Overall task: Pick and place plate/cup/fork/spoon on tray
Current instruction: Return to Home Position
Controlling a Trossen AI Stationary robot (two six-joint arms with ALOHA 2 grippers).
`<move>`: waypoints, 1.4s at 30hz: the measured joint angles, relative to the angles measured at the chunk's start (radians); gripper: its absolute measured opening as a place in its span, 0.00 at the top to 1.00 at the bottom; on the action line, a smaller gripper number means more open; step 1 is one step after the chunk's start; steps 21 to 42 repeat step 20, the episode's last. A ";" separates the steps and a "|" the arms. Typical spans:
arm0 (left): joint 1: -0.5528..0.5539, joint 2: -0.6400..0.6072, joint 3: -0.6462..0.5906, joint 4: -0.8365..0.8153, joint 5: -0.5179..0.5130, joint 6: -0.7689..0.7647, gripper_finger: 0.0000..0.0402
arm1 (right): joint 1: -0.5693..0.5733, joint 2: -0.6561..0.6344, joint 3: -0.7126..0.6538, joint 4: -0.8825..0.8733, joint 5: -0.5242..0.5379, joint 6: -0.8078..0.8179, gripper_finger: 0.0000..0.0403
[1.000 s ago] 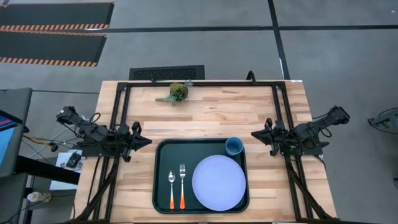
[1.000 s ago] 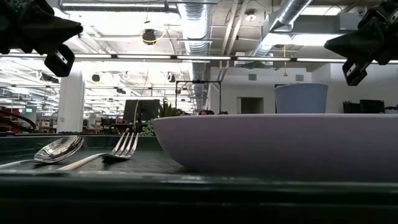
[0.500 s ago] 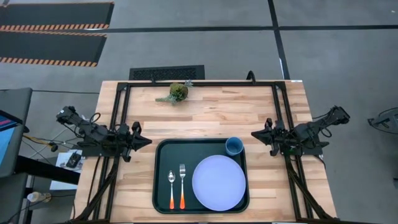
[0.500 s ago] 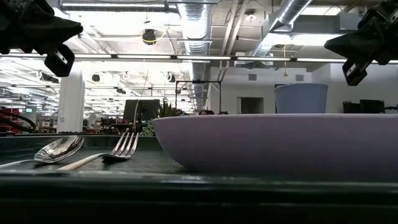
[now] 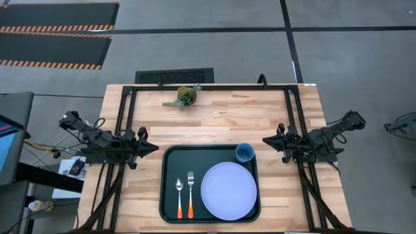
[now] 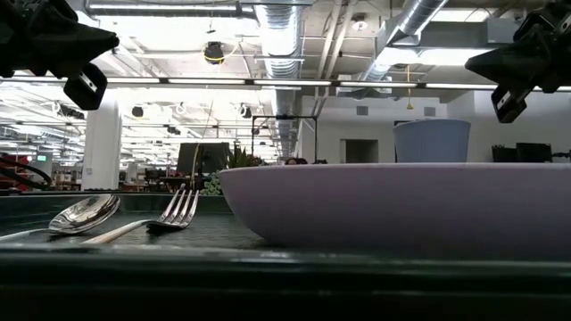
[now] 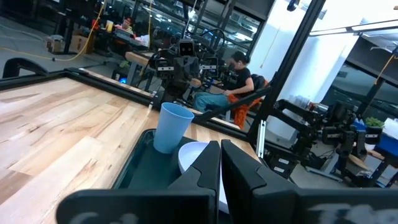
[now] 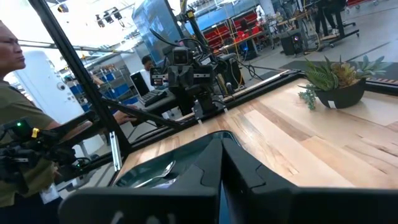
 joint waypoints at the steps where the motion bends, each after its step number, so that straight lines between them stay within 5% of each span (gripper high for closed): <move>1: 0.000 0.000 0.000 0.000 0.000 0.000 1.00 | 0.000 0.000 0.000 0.000 0.000 0.000 0.93; 42: 0.000 0.000 0.000 0.000 0.000 0.000 1.00 | 0.000 0.000 0.000 0.000 0.000 0.000 0.93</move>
